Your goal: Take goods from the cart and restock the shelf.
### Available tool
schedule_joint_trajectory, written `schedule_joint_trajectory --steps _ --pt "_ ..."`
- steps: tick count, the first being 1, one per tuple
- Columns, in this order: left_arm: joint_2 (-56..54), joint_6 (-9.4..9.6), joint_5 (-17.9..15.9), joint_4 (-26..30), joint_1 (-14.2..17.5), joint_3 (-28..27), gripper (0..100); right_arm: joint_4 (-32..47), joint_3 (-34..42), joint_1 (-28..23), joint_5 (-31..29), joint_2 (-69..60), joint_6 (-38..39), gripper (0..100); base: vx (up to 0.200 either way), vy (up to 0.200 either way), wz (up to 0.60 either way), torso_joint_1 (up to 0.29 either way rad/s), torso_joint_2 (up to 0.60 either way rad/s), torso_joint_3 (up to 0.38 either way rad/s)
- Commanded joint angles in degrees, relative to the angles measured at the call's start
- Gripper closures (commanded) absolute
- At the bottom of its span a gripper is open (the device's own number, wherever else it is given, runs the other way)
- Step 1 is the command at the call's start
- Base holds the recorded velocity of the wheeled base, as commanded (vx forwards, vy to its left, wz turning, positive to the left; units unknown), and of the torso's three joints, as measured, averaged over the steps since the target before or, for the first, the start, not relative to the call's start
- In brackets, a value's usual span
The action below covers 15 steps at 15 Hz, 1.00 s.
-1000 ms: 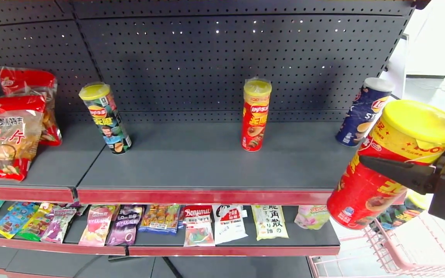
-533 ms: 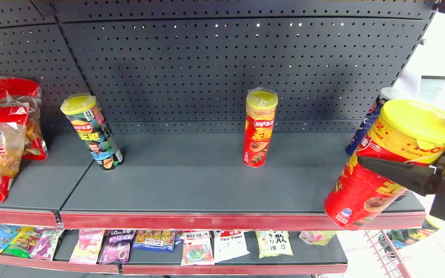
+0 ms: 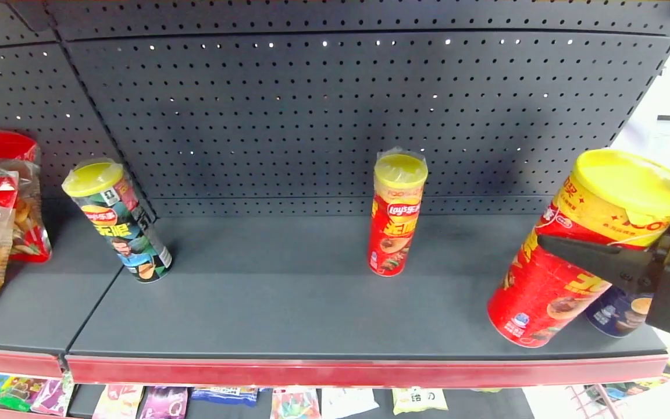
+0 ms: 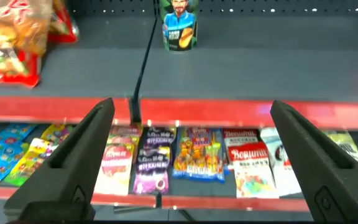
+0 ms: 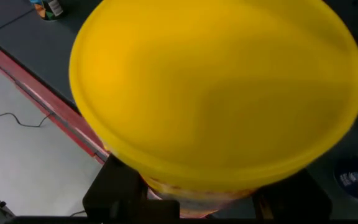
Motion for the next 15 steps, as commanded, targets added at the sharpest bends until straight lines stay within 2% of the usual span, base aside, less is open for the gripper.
schedule_joint_trajectory --steps 1,4,5,12,15 --pt "0.1 -0.01 0.0 0.0 0.0 0.0 0 0.1 0.0 -0.1 0.0 0.1 0.0 100 0.000 0.000 0.00 0.000 0.00 0.000" --pt "0.1 -0.01 0.0 0.0 0.0 0.0 0 0.1 0.0 0.0 0.0 0.1 0.0 100 0.000 0.000 0.00 0.000 0.00 0.000" --pt "0.1 -0.01 0.0 0.0 0.0 0.0 0 0.1 0.0 -0.1 0.0 0.1 0.0 100 0.200 0.000 0.00 -0.007 0.00 0.007" --pt "0.1 -0.18 0.1 0.0 0.0 0.0 0 0.0 -0.3 0.1 0.0 -0.1 -0.3 100 0.000 0.000 0.00 0.000 0.00 0.000" --pt "1.2 0.43 -0.3 0.0 -0.6 -0.1 0 0.0 -0.1 0.0 0.0 0.1 -1.7 100 0.000 0.000 0.00 0.000 0.00 0.000"
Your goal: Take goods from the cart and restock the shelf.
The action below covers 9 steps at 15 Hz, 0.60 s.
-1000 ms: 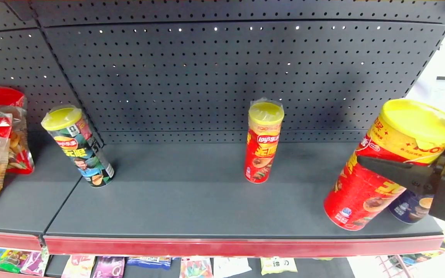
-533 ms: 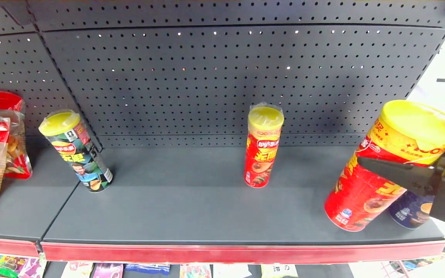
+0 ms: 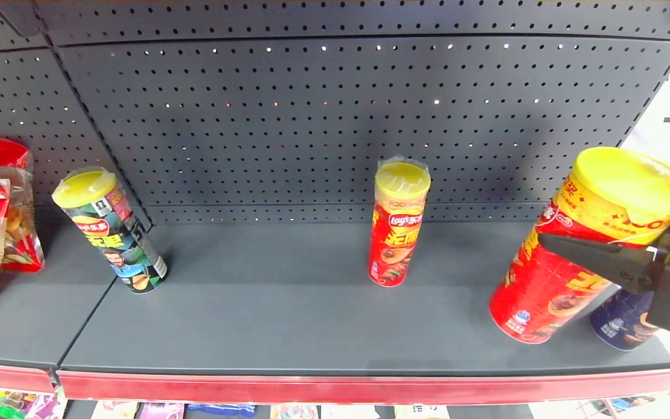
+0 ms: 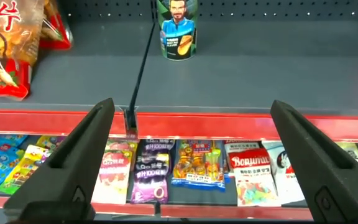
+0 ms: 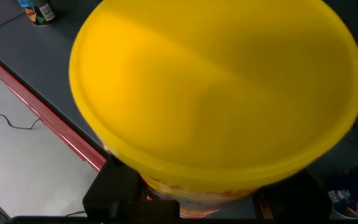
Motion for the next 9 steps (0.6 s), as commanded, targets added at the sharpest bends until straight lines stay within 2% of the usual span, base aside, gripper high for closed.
schedule_joint_trajectory --steps 1,2,3,4,5,6,7,8,9 --pt "0.8 0.33 -1.5 -0.1 -0.3 0.0 0 0.0 0.4 0.0 -0.1 0.3 -0.1 100 0.000 0.000 0.00 0.000 0.00 0.000" --pt "0.9 0.50 -5.1 -0.1 -0.3 -0.6 0 -0.3 0.5 -0.3 -0.1 1.0 -0.1 100 0.000 0.000 0.00 0.000 0.00 0.000" --pt "6.0 0.24 -6.8 -0.2 -1.3 -6.4 0 -2.3 0.6 -0.5 -0.2 1.9 0.1 100 0.000 0.000 0.00 0.000 0.00 0.000" --pt "20.2 -2.48 -7.0 -0.9 -2.4 -18.9 0 -5.8 1.0 -0.5 -0.5 3.3 0.2 100 0.000 0.000 0.00 0.000 0.00 0.000" --pt "28.6 -5.82 -8.0 -1.3 -2.7 -29.0 0 -8.6 1.1 -0.6 -0.9 4.7 0.3 100 0.000 0.000 0.00 0.000 0.00 0.000" --pt "32.9 -6.09 -9.6 -1.2 -3.2 -33.0 0 -9.5 1.5 -0.6 -1.3 5.2 0.2 100 0.000 0.000 0.00 0.000 0.00 0.000" --pt "38.5 -2.75 -14.8 -1.9 -4.9 -33.8 0 -9.6 1.8 -0.6 -1.3 5.5 0.0 100 0.000 0.000 0.00 0.000 0.00 0.000" --pt "42.9 1.65 -19.3 -2.1 -6.6 -33.8 0 -9.5 2.2 -0.5 -1.3 5.5 0.0 100 0.000 0.000 0.00 0.000 0.00 0.000" --pt "47.4 2.88 -24.2 -2.3 -8.8 -34.2 0 -9.6 2.9 -0.5 -1.3 5.5 0.0 100 0.000 0.000 0.00 0.000 0.00 0.000"
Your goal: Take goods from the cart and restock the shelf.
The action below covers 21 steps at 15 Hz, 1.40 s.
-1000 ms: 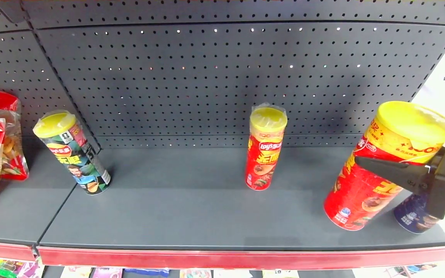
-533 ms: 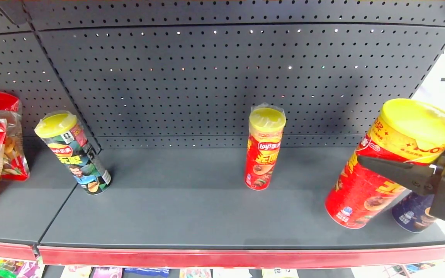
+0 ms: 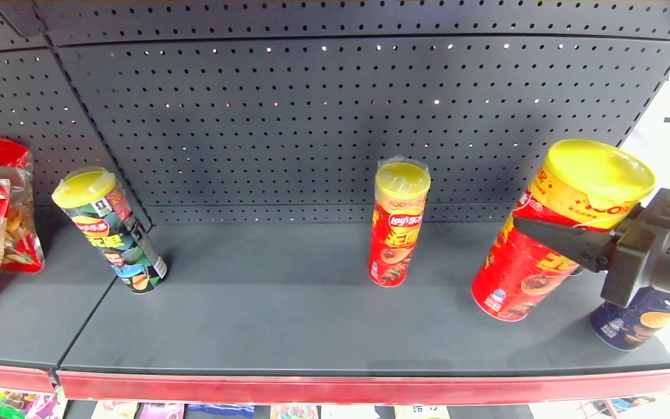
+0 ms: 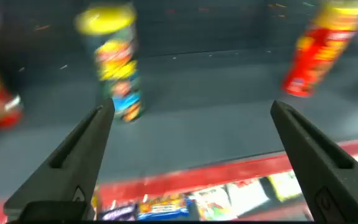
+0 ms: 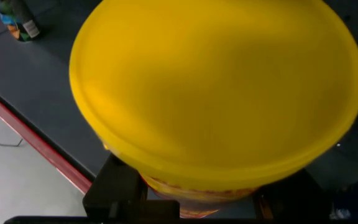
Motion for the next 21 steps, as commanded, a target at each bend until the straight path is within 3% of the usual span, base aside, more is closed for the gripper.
schedule_joint_trajectory --steps 1,3,6,9,11,14,20,21 --pt "26.8 4.35 -13.7 -2.1 -9.4 -10.9 0 0.0 0.9 0.0 0.0 0.4 -0.1 100 0.000 0.000 0.00 0.000 0.00 0.000" --pt "38.7 5.93 -13.8 -7.8 -16.0 -14.2 0 -0.1 0.5 -0.1 0.0 0.3 0.0 100 0.000 0.000 0.00 0.000 0.00 0.000" --pt "55.3 6.02 -14.4 -16.5 -20.7 -21.0 0 -0.2 0.3 -0.7 0.0 0.4 0.0 100 0.000 0.000 0.00 0.000 0.00 0.000" --pt "67.0 6.02 -14.2 -18.7 -26.5 -28.8 0 -0.2 -0.4 -0.9 -0.1 0.5 0.1 100 0.000 0.000 0.00 0.000 0.00 0.000" --pt "71.1 6.37 -14.1 -19.4 -27.1 -31.2 0 -0.2 -0.5 -1.6 0.0 0.4 0.1 100 0.000 0.000 0.00 0.000 0.00 0.000" --pt "79.9 7.43 -13.6 -24.6 -29.2 -36.6 0 -0.2 -0.6 -3.8 0.2 0.5 0.2 100 0.000 0.000 0.00 0.000 0.00 0.000" --pt "86.6 7.43 -12.5 -24.7 -30.9 -46.3 0 -0.2 -0.5 -4.0 0.2 1.0 0.3 100 0.000 0.000 0.00 0.000 0.00 0.000" --pt "88.3 7.51 -10.9 -24.8 -30.9 -48.5 0 -0.2 -0.6 -4.0 0.3 1.4 0.3 100 0.000 0.000 0.00 0.000 0.00 0.000"
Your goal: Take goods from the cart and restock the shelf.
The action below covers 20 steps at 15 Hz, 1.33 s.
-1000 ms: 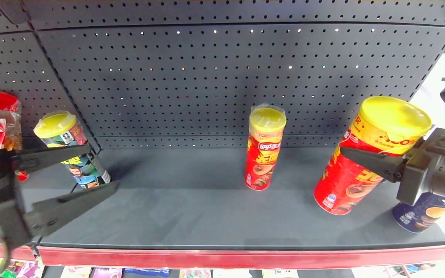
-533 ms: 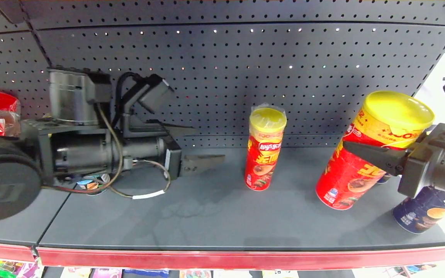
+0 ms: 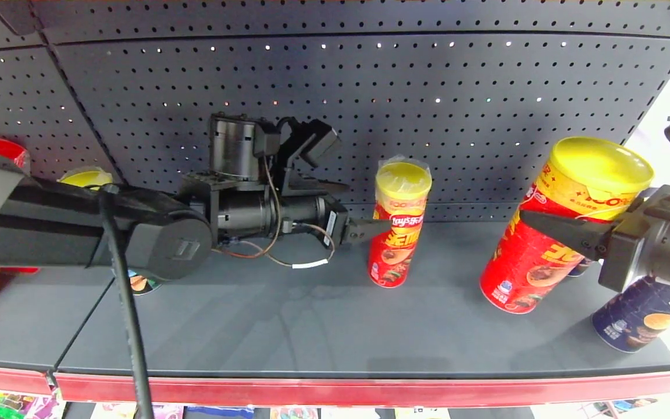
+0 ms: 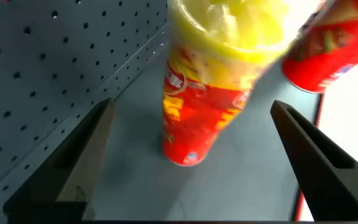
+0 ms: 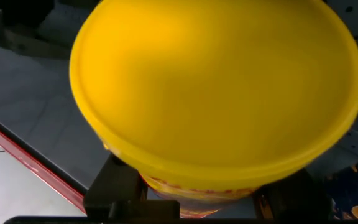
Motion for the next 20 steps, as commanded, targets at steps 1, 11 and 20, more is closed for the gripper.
schedule_joint_trajectory --steps 1,11,20 --pt "3.6 0.05 1.3 0.0 -0.5 -3.9 0 -0.1 0.0 0.0 0.1 0.5 0.1 100 0.000 0.000 0.00 0.000 0.00 0.000" --pt "8.4 0.05 2.6 0.2 -2.3 -11.1 0 0.0 0.1 0.0 0.1 0.6 0.6 100 0.000 0.000 0.00 0.000 0.00 0.000" --pt "9.0 -0.21 7.8 0.1 -5.5 -11.8 0 0.0 0.1 -0.4 0.0 0.6 0.7 100 0.000 0.000 0.00 0.000 0.00 0.000"
